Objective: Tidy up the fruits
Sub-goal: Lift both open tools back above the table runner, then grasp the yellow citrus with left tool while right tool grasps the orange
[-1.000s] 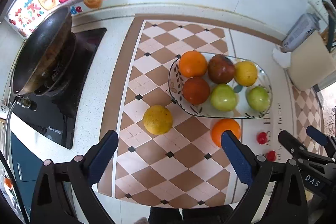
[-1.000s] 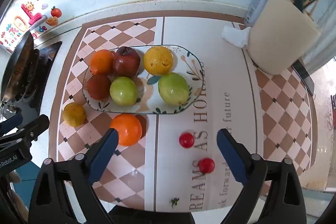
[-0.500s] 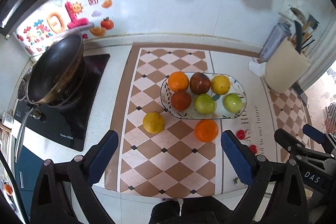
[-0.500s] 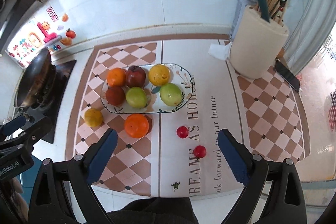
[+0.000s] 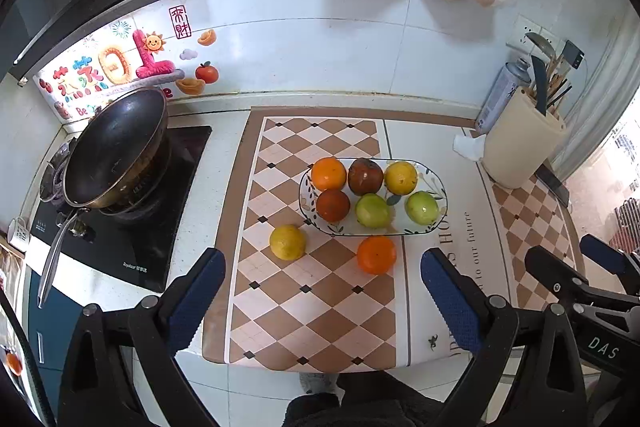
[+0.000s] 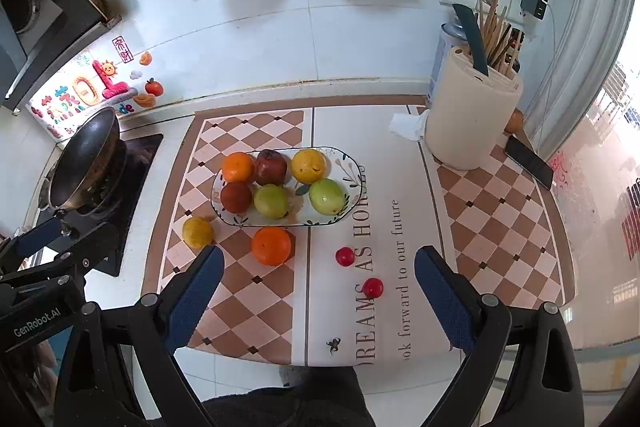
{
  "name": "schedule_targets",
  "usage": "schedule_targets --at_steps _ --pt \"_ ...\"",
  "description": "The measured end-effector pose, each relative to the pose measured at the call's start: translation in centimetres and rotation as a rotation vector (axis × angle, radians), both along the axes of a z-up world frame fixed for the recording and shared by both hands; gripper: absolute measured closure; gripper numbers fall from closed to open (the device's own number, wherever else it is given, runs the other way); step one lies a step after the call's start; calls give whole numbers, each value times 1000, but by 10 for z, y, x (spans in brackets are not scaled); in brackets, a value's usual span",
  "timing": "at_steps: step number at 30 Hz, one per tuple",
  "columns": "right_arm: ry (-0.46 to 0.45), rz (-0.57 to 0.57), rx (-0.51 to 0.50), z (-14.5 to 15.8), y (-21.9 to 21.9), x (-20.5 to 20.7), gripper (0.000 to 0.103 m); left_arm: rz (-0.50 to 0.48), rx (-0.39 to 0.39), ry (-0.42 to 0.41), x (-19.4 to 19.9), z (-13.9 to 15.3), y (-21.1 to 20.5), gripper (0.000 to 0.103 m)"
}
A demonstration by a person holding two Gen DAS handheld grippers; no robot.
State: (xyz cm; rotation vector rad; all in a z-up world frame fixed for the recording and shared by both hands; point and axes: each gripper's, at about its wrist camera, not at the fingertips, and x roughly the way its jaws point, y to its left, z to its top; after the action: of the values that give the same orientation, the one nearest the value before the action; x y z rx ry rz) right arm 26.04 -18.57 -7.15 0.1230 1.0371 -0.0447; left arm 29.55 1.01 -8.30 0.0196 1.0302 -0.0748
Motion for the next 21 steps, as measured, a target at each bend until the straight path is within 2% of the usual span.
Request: schedule_targets --at_steps 6,11,16,21 --pt "5 2 20 -3 1 6 5 14 -8 -11 2 1 0 3" --pt "27 8 45 -21 0 23 5 61 -11 -27 14 -11 11 3" --pt "104 21 115 -65 -1 52 5 96 -1 12 38 -34 27 2" --pt "211 32 191 -134 6 90 5 165 61 86 71 -71 49 0"
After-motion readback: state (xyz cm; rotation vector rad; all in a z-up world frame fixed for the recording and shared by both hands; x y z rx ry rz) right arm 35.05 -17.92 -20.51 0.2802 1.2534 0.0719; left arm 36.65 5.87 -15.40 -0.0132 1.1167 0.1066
